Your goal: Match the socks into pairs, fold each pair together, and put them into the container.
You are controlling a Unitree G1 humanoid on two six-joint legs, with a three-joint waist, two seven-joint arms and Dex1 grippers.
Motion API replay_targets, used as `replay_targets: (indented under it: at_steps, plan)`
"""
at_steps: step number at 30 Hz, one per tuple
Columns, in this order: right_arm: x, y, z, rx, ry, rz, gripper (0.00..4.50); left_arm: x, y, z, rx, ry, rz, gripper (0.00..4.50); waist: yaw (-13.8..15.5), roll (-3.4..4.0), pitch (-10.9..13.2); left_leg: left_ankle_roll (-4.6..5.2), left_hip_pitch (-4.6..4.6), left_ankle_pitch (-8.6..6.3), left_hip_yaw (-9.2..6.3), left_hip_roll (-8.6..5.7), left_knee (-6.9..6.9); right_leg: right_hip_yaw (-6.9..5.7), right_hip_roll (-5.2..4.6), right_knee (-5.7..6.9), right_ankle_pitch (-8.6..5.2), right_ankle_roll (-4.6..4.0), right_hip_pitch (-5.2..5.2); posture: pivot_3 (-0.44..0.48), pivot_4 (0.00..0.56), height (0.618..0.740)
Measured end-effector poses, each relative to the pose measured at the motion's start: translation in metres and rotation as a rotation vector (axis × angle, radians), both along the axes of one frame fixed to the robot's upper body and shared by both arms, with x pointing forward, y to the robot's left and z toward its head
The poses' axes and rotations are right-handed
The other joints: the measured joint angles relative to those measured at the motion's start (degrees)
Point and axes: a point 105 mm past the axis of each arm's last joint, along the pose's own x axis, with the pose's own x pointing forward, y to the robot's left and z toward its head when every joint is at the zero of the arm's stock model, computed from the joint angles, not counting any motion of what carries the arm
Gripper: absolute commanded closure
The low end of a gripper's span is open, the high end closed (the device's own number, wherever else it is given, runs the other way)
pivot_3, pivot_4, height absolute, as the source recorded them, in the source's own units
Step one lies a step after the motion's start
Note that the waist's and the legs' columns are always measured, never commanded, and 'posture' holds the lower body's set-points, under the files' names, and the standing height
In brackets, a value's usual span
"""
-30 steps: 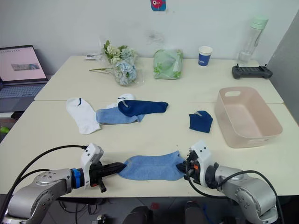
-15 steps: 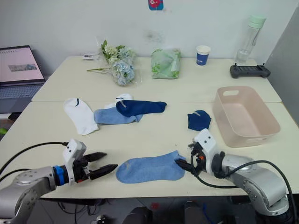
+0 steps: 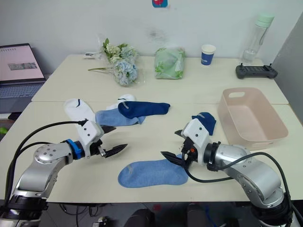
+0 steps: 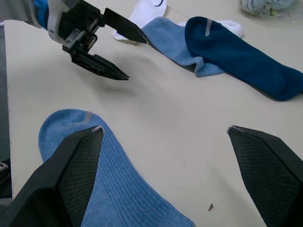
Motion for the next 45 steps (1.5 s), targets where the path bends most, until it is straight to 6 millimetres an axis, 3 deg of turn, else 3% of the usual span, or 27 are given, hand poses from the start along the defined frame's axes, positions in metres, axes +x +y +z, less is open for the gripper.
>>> replay_targets:
  at_steps: [7,13,16,28,35,45]
  plan:
    - [-0.004,0.007,0.0,0.01,-0.001,0.028,0.0,0.039,-0.02,0.009,0.155,-0.168,-0.049,0.03,0.01,-0.02,-0.01,0.0,0.03,0.0,0.01,-0.02,0.03,-0.02,0.06,0.17,0.0,0.0,-0.01,0.0,0.15,0.74]
    - [-0.005,0.01,0.001,0.022,-0.003,0.041,0.0,0.066,-0.039,0.005,0.137,-0.126,-0.064,0.03,-0.05,-0.04,-0.01,0.01,0.03,0.01,0.05,-0.04,0.09,-0.09,0.16,0.25,0.0,0.01,-0.03,0.0,0.15,0.74]
    - [-0.006,0.011,0.002,0.029,0.0,0.04,0.0,0.07,-0.043,0.001,0.14,-0.092,-0.078,0.62,-0.25,-0.05,-0.01,0.01,0.04,0.01,0.07,-0.02,0.09,-0.08,0.16,0.27,0.0,0.01,-0.05,0.0,0.15,0.74]
    - [-0.006,0.012,0.01,0.095,0.023,0.01,0.0,0.069,-0.041,-0.015,0.129,-0.009,-0.061,4.41,-0.18,-0.05,-0.02,0.0,0.04,0.02,0.0,0.0,0.24,-0.02,0.14,0.53,0.0,0.01,-0.08,0.0,0.15,0.74]
    - [-0.004,0.009,0.011,0.092,0.019,-0.005,0.0,0.07,-0.03,-0.004,0.072,-0.022,0.003,4.46,-0.18,-0.05,-0.02,0.0,0.04,0.02,-0.03,0.01,0.25,-0.02,0.15,0.55,0.0,0.01,-0.08,0.0,0.15,0.74]
    - [-0.005,0.008,0.01,0.084,0.02,-0.004,0.0,0.081,-0.011,0.062,-0.128,-0.085,0.119,4.46,-0.27,-0.05,-0.01,0.0,0.03,0.02,0.01,-0.01,0.36,-0.03,0.15,0.57,-0.01,0.01,-0.06,0.0,0.15,0.74]
